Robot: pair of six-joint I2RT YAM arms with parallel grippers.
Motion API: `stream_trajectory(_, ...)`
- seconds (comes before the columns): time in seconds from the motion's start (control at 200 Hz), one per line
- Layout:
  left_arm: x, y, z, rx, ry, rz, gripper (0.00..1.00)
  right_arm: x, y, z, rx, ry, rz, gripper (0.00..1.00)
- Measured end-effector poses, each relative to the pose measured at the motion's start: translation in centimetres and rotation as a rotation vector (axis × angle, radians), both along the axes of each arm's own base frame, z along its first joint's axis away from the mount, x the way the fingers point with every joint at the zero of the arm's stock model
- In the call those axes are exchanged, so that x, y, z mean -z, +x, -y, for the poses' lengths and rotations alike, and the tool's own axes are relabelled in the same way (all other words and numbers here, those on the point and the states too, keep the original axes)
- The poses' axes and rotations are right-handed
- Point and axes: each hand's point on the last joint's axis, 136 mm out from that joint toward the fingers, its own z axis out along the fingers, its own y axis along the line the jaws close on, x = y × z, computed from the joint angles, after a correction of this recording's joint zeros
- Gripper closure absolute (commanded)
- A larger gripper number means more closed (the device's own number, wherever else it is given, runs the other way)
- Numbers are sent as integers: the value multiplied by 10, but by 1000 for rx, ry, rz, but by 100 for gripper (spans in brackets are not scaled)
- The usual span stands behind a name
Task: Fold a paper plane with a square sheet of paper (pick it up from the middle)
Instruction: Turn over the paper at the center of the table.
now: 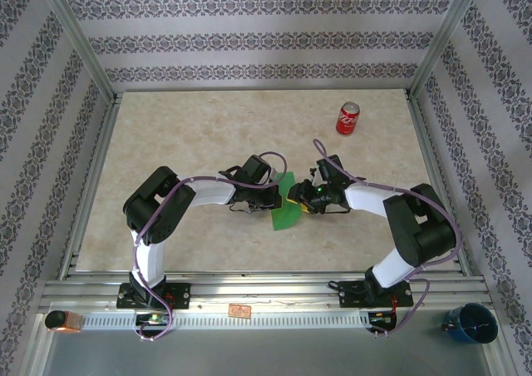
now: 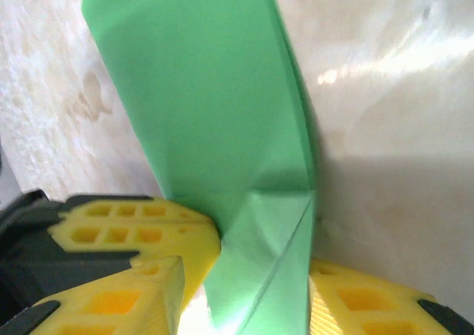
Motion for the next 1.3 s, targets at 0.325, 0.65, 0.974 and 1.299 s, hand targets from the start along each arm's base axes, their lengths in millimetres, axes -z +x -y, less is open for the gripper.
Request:
stream_trajectory(0.325,0,0,0,1,-2,-1,100,3,8,-5,-21,55,2,63)
stream_trajectory(0.65,0,0,0,-2,-2,-4,100,8,17,1,-5,91,24,78)
stream_trajectory(0.974,-1,-1,0,-10,-7,-6,95,10,19,-1,-16,107,29,92)
stream_trajectory(1.299,-27,-10,-22,-65,-20,89,65,-2,19,-2,-35,113,72,98)
